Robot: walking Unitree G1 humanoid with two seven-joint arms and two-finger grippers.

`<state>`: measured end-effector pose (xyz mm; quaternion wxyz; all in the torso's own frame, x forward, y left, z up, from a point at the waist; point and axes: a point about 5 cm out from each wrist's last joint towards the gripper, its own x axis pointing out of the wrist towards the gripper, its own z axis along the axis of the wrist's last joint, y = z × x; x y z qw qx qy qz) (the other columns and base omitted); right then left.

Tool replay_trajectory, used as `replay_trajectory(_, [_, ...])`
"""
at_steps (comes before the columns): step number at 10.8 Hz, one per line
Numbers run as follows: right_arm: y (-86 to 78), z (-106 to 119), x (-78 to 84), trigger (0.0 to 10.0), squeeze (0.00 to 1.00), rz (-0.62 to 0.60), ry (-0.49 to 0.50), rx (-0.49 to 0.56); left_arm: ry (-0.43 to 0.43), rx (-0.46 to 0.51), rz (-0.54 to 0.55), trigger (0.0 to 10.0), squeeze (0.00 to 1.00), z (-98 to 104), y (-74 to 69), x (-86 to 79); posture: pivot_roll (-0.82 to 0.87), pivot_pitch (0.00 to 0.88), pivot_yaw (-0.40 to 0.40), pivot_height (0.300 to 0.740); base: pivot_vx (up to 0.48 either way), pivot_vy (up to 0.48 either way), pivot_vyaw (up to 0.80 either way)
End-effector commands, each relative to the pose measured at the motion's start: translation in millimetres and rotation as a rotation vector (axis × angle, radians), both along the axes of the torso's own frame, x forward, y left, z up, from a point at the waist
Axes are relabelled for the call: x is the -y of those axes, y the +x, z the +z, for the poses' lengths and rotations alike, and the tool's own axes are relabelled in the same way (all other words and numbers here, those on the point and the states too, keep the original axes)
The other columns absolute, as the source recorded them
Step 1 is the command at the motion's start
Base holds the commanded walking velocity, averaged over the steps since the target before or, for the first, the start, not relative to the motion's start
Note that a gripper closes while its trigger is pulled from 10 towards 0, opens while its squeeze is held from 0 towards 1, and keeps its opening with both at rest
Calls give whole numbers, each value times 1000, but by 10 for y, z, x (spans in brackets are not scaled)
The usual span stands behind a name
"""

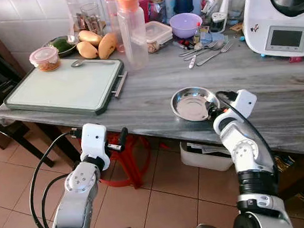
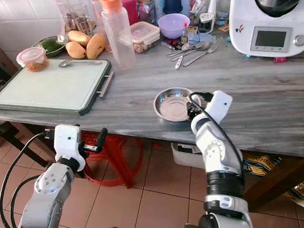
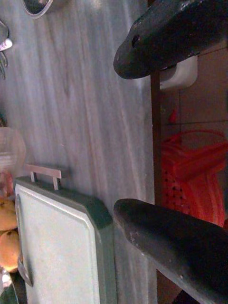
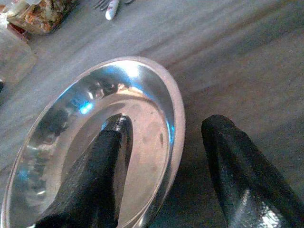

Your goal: Setting the table

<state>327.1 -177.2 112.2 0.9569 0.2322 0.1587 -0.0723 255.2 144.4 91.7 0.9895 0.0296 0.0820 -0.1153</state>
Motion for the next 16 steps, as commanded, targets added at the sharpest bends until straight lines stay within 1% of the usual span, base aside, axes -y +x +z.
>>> replay_trajectory(1, [45,163,-71,10000,1000,51,-57,79,11,-5,9,10000,0,-16,12,-9,-9,0,70,740,0,0,0])
replay_trajectory(2, [25,237,-88,10000,1000,85,-150,155,21,-4,64,10000,0,-24,54,-32,-14,0,63,740,0,0,0])
replay_trajectory(3, [-14,252,-69,10000,1000,93,-216,195,7,15,90,10000,0,-6,90,-27,-19,0,59,740,0,0,0])
replay_trajectory(4, [-124,233,-4,10000,1000,63,-214,246,-17,73,115,10000,0,67,143,6,-21,0,49,740,0,0,0])
replay_trajectory(5, [-220,221,79,10000,1000,49,-259,288,-33,99,132,10000,0,91,191,28,-20,0,42,740,0,0,0])
replay_trajectory(6, [-371,286,178,10000,1000,60,-472,408,-20,129,156,10000,0,109,248,18,-24,0,33,740,0,0,0])
replay_trajectory(7, [-482,247,244,10000,1000,58,-574,426,-12,144,158,10000,0,100,257,1,-26,0,28,740,0,0,0])
replay_trajectory(8, [-588,115,326,10000,1000,26,-578,364,49,154,217,10000,0,59,217,-105,-33,0,27,740,0,0,0])
replay_trajectory(9, [-686,38,341,10000,490,51,-658,351,87,149,220,10000,0,-17,92,-215,-31,0,27,740,0,0,0])
replay_trajectory(10, [-791,23,335,10000,0,72,-743,379,145,143,255,10000,0,-95,-58,-386,-22,0,22,740,0,0,0])
replay_trajectory(11, [-853,12,316,10000,0,79,-757,377,181,141,274,10000,0,-111,-158,-484,-17,0,16,740,0,0,0])
replay_trajectory(12, [-928,9,318,10000,0,66,-775,361,210,142,302,10000,0,-83,-267,-554,-13,0,9,740,0,0,0])
replay_trajectory(13, [-1021,3,314,10000,0,67,-778,343,214,134,320,10000,0,-65,-357,-594,-9,0,2,740,0,0,0])
replay_trajectory(14, [-1098,-91,304,10000,0,69,-797,277,206,115,335,10000,0,-106,-411,-582,-10,0,-1,740,0,0,0])
replay_trajectory(15, [-1120,-28,321,10000,0,26,-830,285,190,121,346,10000,0,-69,-391,-554,-10,0,-10,740,0,0,0])
replay_trajectory(16, [-1107,14,351,10000,0,1,-798,278,152,124,329,10000,0,-15,-366,-463,-11,0,-20,740,0,0,0])
